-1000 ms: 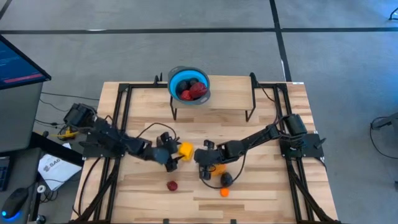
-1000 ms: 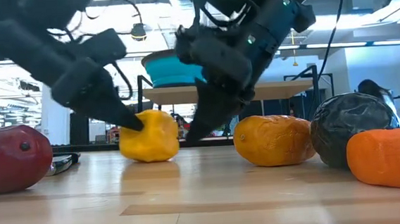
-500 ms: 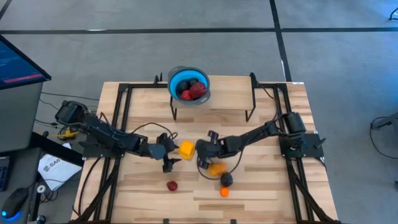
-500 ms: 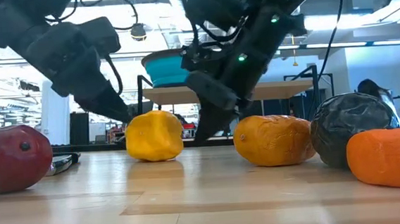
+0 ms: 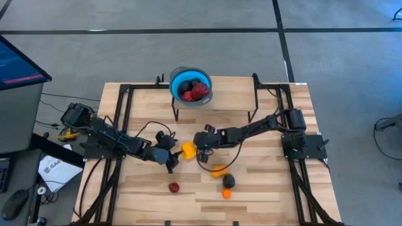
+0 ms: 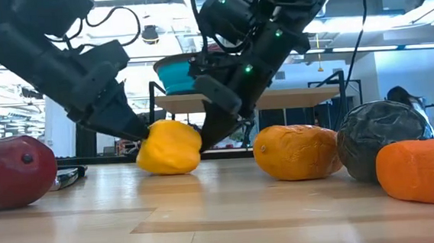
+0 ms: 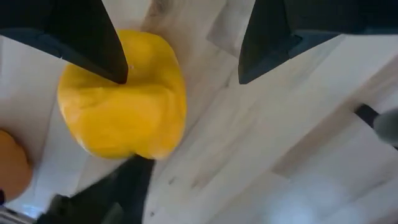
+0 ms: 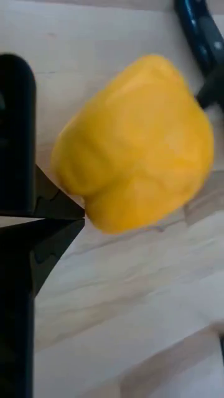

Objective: Pick & Place Fruit
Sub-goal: Put the yellow pepper into the blue strainer bowl on the shelf

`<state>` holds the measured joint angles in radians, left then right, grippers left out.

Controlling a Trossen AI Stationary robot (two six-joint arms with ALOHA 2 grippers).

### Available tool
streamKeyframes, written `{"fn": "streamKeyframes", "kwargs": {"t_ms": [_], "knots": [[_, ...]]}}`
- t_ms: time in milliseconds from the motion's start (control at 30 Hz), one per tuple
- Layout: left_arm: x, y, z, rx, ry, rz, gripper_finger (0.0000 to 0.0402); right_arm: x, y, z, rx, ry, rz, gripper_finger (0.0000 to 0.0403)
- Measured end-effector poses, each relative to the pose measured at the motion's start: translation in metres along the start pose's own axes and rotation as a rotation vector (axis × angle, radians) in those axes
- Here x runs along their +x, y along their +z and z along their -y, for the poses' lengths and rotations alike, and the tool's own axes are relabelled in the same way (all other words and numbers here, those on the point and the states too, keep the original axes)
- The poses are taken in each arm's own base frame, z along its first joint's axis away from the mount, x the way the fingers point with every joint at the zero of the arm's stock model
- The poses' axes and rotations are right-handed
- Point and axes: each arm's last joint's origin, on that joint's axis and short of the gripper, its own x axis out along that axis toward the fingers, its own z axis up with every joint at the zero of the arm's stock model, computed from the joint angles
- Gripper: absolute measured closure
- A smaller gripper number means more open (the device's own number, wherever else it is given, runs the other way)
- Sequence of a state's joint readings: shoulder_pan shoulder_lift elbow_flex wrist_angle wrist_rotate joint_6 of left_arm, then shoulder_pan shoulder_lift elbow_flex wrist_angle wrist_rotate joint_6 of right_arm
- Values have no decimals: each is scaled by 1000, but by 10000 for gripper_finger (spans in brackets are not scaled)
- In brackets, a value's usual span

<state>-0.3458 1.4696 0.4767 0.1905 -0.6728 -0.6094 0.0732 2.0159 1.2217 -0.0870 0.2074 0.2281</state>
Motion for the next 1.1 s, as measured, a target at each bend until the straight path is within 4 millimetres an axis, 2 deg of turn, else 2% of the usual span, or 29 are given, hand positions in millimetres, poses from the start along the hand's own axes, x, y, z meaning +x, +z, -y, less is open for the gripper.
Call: {"fn": "streamKeyframes", "kwargs": {"t_ms": [167, 333, 600, 733, 900, 1100], "knots": [[0, 1, 0, 26, 8, 9, 104, -3, -9, -10, 7, -27, -54, 403], [-8, 8, 0, 73, -64, 9, 103, -6, -21, -12, 10, -119, -142, 403], [-17, 19, 0, -107, -218, -32, 102, -9, -22, -23, 8, -102, -125, 403], [-19, 16, 5, -92, -300, -89, 86, -9, -20, -26, 31, -90, -91, 403], [-14, 9, 5, -62, -227, -79, 56, -8, -15, -27, 46, -74, -43, 403], [-2, -1, 4, -125, -105, -66, 38, -8, -14, -27, 48, -71, -37, 403]]}}
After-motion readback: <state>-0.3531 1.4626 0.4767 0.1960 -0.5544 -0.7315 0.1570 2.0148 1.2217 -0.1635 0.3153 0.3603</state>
